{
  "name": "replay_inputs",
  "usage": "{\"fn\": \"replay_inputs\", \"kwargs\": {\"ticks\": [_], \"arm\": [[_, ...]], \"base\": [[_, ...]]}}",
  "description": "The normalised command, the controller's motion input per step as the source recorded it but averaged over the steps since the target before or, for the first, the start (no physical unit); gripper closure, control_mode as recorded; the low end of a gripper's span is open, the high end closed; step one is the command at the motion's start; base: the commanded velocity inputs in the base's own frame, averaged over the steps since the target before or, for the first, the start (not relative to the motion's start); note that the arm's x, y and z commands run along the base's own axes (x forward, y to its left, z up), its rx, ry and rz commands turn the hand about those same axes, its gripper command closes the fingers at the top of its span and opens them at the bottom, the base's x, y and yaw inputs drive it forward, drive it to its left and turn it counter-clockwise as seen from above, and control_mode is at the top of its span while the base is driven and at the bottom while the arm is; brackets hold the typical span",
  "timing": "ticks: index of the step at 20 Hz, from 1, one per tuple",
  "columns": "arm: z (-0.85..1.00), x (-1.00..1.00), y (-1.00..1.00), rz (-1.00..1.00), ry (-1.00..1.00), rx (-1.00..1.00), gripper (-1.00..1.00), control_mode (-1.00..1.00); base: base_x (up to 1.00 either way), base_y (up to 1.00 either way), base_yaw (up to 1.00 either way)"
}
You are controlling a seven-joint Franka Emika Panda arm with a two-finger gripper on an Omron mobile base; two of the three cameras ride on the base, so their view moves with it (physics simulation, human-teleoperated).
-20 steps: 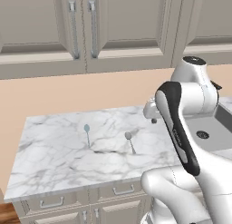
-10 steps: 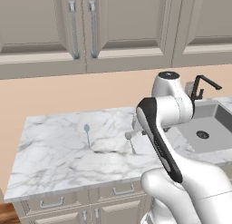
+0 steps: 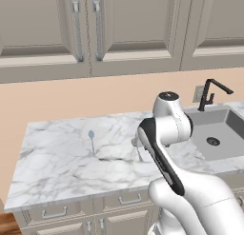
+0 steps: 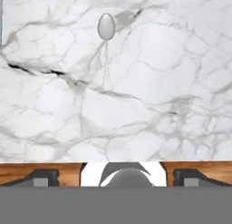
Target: Organize the utensils by type. Pick up the wooden spoons from the counter and place them in the open cabinet. Then pick up the metallic utensils from the counter and place them in the open drawer.
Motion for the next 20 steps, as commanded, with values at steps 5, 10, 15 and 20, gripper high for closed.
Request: {"fn": "replay_inputs", "kwargs": {"ticks": [5, 10, 15, 20], "arm": [[-0.48, 0.34, 0.0, 0.0, 0.0, 0.0, -1.0, -1.0], [-0.31, 0.42, 0.0, 0.0, 0.0, 0.0, -1.0, -1.0], [-0.4, 0.46, 0.01, 0.0, 0.0, 0.0, -1.0, -1.0], [-0.24, 0.5, 0.03, 0.0, 0.02, 0.0, -1.0, -1.0]], "base": [[0.0, 0.0, 0.0], [0.0, 0.0, 0.0], [0.0, 0.0, 0.0], [0.0, 0.0, 0.0]]}}
